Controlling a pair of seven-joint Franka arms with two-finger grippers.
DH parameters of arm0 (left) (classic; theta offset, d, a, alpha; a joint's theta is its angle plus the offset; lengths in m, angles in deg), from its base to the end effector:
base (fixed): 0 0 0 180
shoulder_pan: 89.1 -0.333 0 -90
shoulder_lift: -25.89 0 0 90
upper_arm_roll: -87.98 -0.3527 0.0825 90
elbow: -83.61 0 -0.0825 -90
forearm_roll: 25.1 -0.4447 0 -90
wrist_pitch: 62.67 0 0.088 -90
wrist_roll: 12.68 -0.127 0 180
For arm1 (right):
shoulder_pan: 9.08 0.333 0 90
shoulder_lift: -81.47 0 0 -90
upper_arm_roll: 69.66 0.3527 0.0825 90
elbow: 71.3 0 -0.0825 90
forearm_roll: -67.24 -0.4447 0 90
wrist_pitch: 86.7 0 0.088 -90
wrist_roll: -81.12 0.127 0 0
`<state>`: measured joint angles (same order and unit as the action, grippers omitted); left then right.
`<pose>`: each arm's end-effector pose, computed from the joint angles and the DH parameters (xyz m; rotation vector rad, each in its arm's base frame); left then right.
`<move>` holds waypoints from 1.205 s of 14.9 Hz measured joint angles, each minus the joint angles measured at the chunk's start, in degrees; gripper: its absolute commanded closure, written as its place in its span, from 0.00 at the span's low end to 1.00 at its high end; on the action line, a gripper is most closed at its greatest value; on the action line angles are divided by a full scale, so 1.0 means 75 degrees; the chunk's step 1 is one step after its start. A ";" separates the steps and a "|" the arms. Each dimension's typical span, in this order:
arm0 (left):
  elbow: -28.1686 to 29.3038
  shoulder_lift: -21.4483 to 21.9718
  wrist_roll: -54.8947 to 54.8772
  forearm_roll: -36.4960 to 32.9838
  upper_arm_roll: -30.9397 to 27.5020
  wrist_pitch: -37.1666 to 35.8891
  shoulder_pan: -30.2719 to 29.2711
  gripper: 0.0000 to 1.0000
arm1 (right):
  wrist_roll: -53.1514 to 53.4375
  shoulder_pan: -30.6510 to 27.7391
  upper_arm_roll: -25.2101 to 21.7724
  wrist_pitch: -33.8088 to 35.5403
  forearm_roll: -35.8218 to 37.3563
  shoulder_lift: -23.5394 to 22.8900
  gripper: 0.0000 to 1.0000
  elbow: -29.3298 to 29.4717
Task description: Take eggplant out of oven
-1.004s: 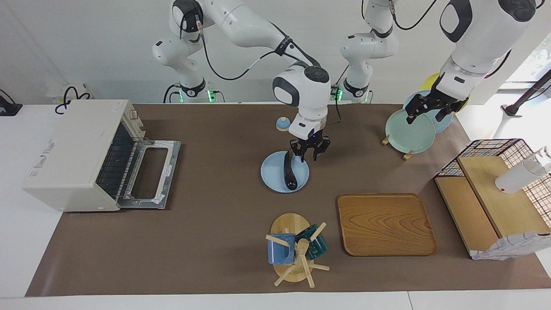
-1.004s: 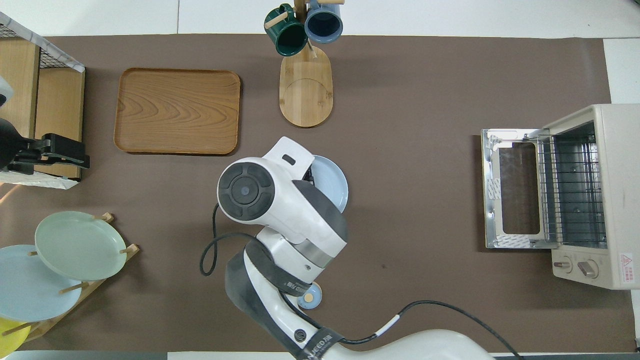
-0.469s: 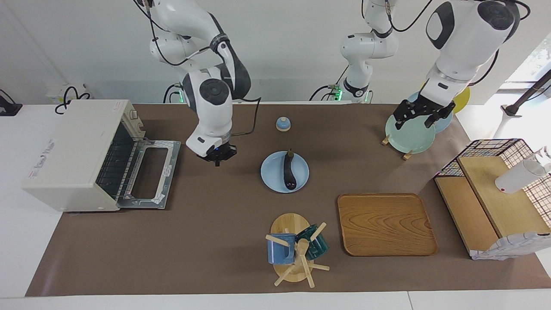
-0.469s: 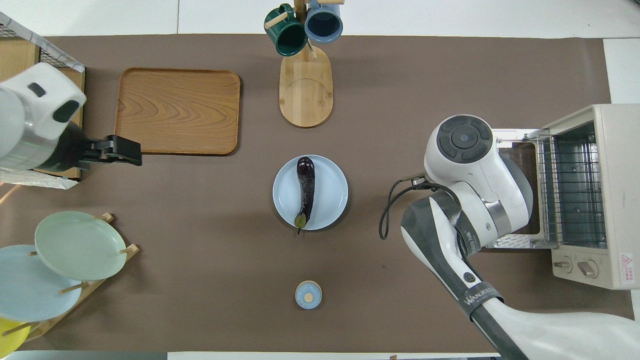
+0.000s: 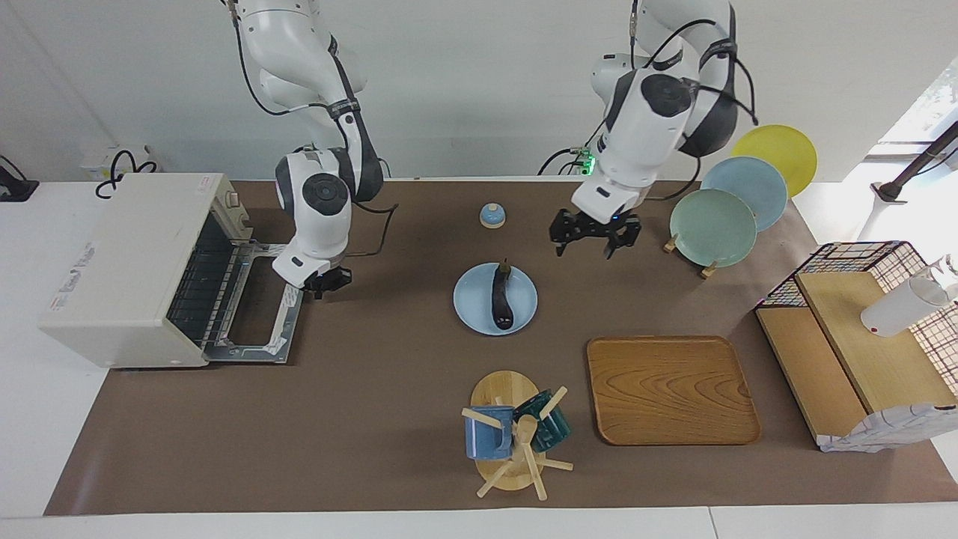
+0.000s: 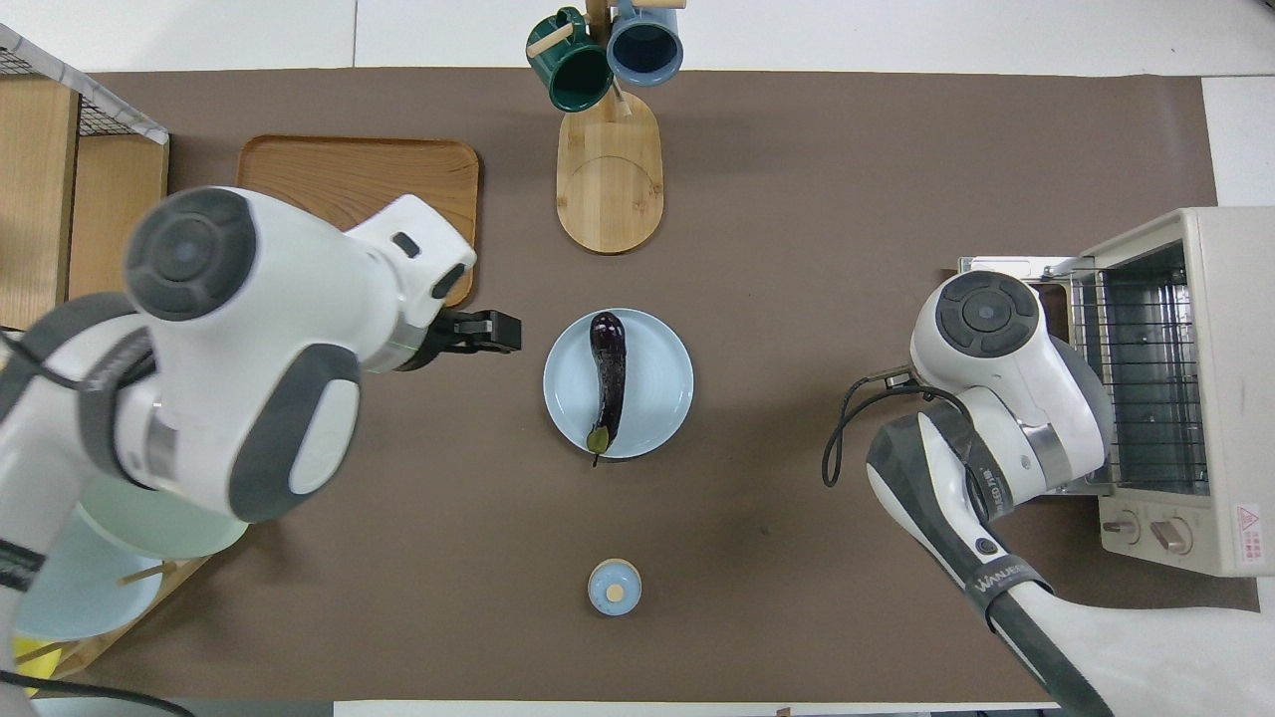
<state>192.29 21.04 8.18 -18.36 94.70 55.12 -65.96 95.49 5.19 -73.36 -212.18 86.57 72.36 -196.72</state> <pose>0.5603 -0.3296 0.4564 3.0006 -0.1581 0.0267 0.5745 0.0895 0.2784 2.8342 0.2166 -0.1364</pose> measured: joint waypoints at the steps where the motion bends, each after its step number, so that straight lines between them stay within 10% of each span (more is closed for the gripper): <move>1: 0.0014 -0.0252 0.0066 0.0000 0.0003 0.0268 0.0227 0.00 | 0.0000 -0.0011 0.0003 -0.0055 0.0000 -0.0042 1.00 -0.0011; 13: 0.0315 -0.2168 0.0350 0.0000 -0.0025 0.2356 0.1464 0.00 | -0.0700 -0.0342 0.0102 -0.0229 0.0682 -0.0182 1.00 -0.0049; 18: 0.0370 -0.2210 0.0427 0.0000 -0.0032 0.2361 0.1595 0.40 | -0.2525 -0.0478 0.0184 0.1269 0.0375 0.0102 1.00 0.0969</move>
<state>195.07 4.46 11.38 -18.35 94.46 72.83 -54.00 76.55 1.60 -71.99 -202.66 89.39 73.13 -189.45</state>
